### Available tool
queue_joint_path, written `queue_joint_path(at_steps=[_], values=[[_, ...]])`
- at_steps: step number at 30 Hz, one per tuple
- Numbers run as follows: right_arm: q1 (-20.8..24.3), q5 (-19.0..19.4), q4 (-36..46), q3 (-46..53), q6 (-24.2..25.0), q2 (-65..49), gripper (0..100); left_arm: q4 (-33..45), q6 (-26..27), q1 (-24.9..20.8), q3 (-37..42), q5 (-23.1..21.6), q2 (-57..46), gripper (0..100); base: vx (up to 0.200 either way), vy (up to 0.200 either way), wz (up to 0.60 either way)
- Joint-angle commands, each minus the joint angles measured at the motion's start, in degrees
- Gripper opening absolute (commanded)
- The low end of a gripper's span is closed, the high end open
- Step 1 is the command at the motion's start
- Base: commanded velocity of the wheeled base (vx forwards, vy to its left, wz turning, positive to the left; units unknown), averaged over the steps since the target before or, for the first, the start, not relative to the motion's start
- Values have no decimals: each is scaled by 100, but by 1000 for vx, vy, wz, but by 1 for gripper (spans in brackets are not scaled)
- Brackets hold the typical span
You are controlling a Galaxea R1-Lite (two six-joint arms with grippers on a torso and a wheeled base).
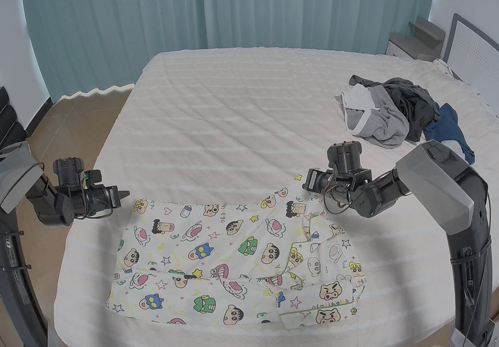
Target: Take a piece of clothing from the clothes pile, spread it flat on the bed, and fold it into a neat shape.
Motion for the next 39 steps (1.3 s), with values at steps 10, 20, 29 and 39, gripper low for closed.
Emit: queue_joint_path(at_steps=[10, 20, 29, 39], values=[[96, -6, 1, 172, 3, -37, 0, 940, -2, -40, -833, -31, 543, 100, 0, 0, 0], [105, -23, -8, 224, 12, -64, 0, 940, 25, -189, -886, -225, 833, 100, 0, 0, 0], [105, -14, -25, 295, 21, -108, 0, 949, 121, -216, -1018, -233, 982, 100, 0, 0, 0], [123, -6, -34, 277, 21, -99, 0, 940, 86, -348, -1097, -251, 1079, 100, 0, 0, 0]])
